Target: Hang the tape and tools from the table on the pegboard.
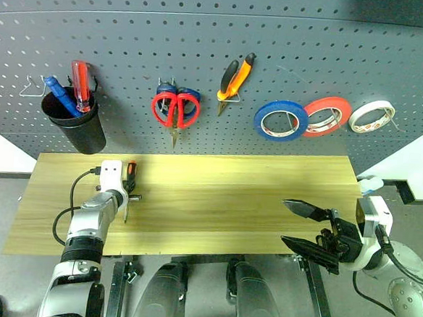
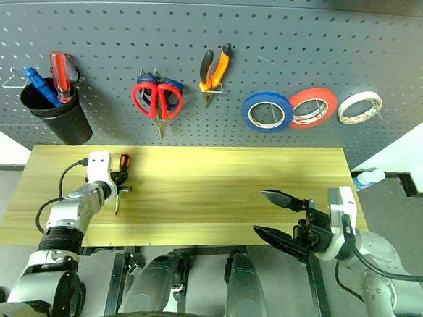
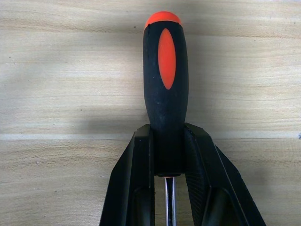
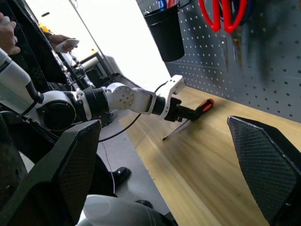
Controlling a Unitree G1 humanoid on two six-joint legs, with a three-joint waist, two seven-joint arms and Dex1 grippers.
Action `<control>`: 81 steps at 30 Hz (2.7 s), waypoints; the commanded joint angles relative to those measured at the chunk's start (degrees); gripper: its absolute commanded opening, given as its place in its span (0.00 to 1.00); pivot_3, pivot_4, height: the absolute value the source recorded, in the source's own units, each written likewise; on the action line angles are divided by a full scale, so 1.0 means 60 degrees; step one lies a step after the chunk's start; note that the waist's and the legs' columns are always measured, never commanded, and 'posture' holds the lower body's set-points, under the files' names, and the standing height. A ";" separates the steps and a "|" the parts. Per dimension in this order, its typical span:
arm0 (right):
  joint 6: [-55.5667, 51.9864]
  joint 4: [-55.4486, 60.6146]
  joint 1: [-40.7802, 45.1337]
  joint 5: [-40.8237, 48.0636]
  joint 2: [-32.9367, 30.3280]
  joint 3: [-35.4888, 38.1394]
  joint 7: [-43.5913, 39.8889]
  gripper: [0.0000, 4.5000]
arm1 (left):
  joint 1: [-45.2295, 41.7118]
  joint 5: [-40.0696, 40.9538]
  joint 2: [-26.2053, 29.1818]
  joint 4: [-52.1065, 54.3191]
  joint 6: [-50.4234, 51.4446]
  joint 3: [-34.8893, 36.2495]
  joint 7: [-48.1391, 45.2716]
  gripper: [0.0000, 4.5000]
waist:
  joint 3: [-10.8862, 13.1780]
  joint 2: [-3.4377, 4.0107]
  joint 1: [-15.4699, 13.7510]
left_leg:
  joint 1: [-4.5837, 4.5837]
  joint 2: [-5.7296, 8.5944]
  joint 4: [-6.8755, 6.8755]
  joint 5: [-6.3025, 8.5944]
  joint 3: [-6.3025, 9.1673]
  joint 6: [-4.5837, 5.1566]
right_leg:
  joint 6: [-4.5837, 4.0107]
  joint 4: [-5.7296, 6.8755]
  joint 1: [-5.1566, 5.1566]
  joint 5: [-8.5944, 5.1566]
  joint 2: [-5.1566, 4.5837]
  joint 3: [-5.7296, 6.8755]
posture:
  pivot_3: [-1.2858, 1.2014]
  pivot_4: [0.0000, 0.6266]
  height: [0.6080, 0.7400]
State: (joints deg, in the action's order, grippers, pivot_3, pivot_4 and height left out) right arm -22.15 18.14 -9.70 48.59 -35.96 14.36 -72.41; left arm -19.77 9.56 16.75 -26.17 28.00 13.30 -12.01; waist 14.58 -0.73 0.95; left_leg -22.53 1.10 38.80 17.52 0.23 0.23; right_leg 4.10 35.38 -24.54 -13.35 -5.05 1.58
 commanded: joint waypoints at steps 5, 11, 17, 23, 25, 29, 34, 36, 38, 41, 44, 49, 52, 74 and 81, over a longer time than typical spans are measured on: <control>0.0281 -0.0437 0.0313 -0.0033 0.0051 0.0027 -0.0382 1.00 | 0.1282 0.0349 -0.0166 0.1941 0.1345 -0.0032 0.0066 0.11 | -0.0004 0.0008 0.0016 | 0.0001 0.0000 -0.0021 0.0002 -0.0002 0.0002 | 0.0000 -0.0019 -0.0001 0.0000 0.0000 0.0001 | 0.46 0.42 0.97; 0.0601 -0.1077 0.0713 -0.0338 0.0079 -0.0177 -0.0766 1.00 | 0.2683 0.0525 -0.0279 0.4389 0.2709 -0.0198 0.0254 0.11 | -0.0007 0.0012 -0.0023 | 0.0002 0.0000 -0.0038 0.0002 -0.0002 0.0001 | 0.0000 -0.0026 -0.0003 0.0000 0.0000 0.0001 | 0.47 0.39 0.97; 0.0972 -0.1769 0.1175 -0.0694 0.0165 -0.0369 -0.1127 1.00 | 0.3377 0.1204 -0.0369 0.6228 0.4025 -0.0071 0.0052 0.11 | -0.0009 0.0014 -0.0064 | 0.0000 0.0004 -0.0039 0.0002 -0.0002 -0.0001 | 0.0000 -0.0028 -0.0003 0.0000 0.0000 0.0004 | 0.48 0.35 0.97; 0.1309 -0.2267 0.1502 -0.1016 0.0268 -0.0602 -0.1441 1.00 | 0.3857 0.1199 0.0427 0.7567 0.4491 -0.0717 -0.0507 0.11 | -0.0013 0.0017 -0.0055 | -0.0005 0.0005 -0.0042 0.0002 -0.0002 -0.0002 | 0.0006 -0.0031 -0.0006 0.0003 0.0002 0.0012 | 0.49 0.32 0.97; 0.1403 -0.2436 0.1618 -0.1072 0.0297 -0.0628 -0.1501 1.00 | 0.3992 0.0924 0.0821 0.7884 0.4089 -0.1243 -0.0730 0.11 | -0.0019 0.0025 -0.0055 | -0.0004 0.0006 -0.0043 0.0002 -0.0001 -0.0005 | 0.0007 -0.0031 -0.0007 0.0004 0.0003 0.0013 | 0.49 0.30 0.97; 0.1590 -0.2855 0.1850 -0.1156 0.0419 -0.0641 -0.1556 1.00 | 0.4070 0.0083 0.1607 0.8045 0.2573 -0.2197 -0.1057 0.11 | -0.0042 0.0039 -0.0069 | -0.0004 0.0010 -0.0042 -0.0001 -0.0002 -0.0013 | 0.0006 -0.0029 -0.0006 0.0005 0.0002 0.0012 | 0.49 0.27 0.97; 0.1879 -0.3549 0.2232 -0.1096 0.0630 -0.0481 -0.1694 1.00 | 0.4139 -0.0858 0.1946 0.7954 0.0185 -0.2769 -0.1180 0.11 | -0.0170 0.0063 -0.0068 | -0.0006 0.0016 -0.0044 -0.0002 -0.0004 -0.0016 | 0.0032 -0.0033 -0.0006 0.0019 0.0002 0.0013 | 0.49 0.20 0.97; 0.1968 -0.3831 0.2404 -0.1087 0.0695 -0.0454 -0.1775 1.00 | 0.4156 -0.1228 0.2006 0.7953 -0.0823 -0.2800 -0.1124 0.11 | -0.0239 0.0082 -0.0067 | -0.0005 0.0016 -0.0044 -0.0003 -0.0006 -0.0017 | 0.0035 -0.0032 -0.0006 0.0021 0.0003 0.0014 | 0.49 0.18 0.97; 0.2109 -0.4073 0.2497 -0.1163 0.0742 -0.0492 -0.1879 1.00 | 0.4221 -0.1438 0.2057 0.7971 -0.1708 -0.2689 -0.1120 0.11 | -0.0359 0.0092 -0.0065 | -0.0005 0.0017 -0.0044 -0.0003 -0.0010 -0.0018 | 0.0039 -0.0030 -0.0006 0.0023 0.0006 0.0015 | 0.49 0.15 0.97; 0.2352 -0.4524 0.2742 -0.1260 0.0870 -0.0546 -0.1986 1.00 | 0.4315 -0.1917 0.2159 0.7817 -0.3191 -0.2528 -0.0975 0.11 | -0.0555 0.0100 -0.0056 | -0.0002 0.0017 -0.0045 -0.0004 -0.0011 -0.0017 | 0.0050 -0.0027 -0.0006 0.0030 0.0015 0.0017 | 0.49 0.12 0.97; 0.2570 -0.4986 0.3013 -0.1347 0.0954 -0.0520 -0.2093 1.00 | 0.4410 -0.2622 0.2136 0.7795 -0.5173 -0.1950 -0.0134 0.11 | -0.0774 0.0114 -0.0063 | 0.0005 0.0018 -0.0045 -0.0004 -0.0018 -0.0017 | 0.0056 -0.0026 0.0001 0.0033 0.0019 0.0016 | 0.50 0.08 0.97; 0.2873 -0.5863 0.3590 -0.1473 0.0989 -0.0472 -0.2378 1.00 | 0.4623 -0.2991 0.1795 0.7906 -0.6611 -0.1252 0.0578 0.11 | -0.1118 0.0157 -0.0070 | 0.0022 0.0019 -0.0012 -0.0007 -0.0022 -0.0019 | 0.0082 -0.0022 0.0034 0.0054 0.0027 0.0014 | 0.50 0.04 0.97; 0.2890 -0.6167 0.3841 -0.1321 0.1032 -0.0329 -0.2504 1.00 | 0.4504 -0.3079 0.1679 0.7911 -0.6828 -0.1031 0.0679 0.11 | -0.1255 0.0151 -0.0082 | 0.0022 0.0016 0.0017 -0.0006 -0.0024 -0.0015 | 0.0089 -0.0011 0.0043 0.0066 0.0045 0.0013 | 0.50 0.02 0.97; 0.2344 -0.6266 0.4284 -0.0936 0.1616 0.0146 -0.2345 1.00 | 0.0853 -0.2608 0.2015 0.7004 -0.6191 0.0157 0.0623 0.11 | -0.1635 0.0174 -0.0289 | 0.0198 0.0006 0.0059 -0.0017 -0.0025 -0.0004 | 0.0073 0.0016 0.0219 0.0086 0.0111 0.0004 | 0.51 0.00 0.97; 0.2183 -0.6023 0.4183 -0.0958 0.1510 0.0203 -0.2266 1.00 | -0.0272 -0.1319 0.1747 0.5452 -0.6490 0.0352 0.0342 0.11 | -0.1669 0.0176 -0.0273 | 0.0203 0.0009 0.0061 -0.0018 -0.0026 -0.0004 | 0.0075 0.0026 0.0220 0.0087 0.0114 0.0002 | 0.50 0.00 0.97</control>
State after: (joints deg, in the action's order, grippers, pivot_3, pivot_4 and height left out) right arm -8.90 -20.33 14.80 41.95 -26.28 14.36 -86.22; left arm -20.20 -0.59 27.36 8.09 -9.52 14.08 -9.55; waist 4.57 0.32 -0.68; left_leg -21.30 1.15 39.17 17.41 0.07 0.21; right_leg 4.55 35.54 -23.22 -12.83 -4.37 1.57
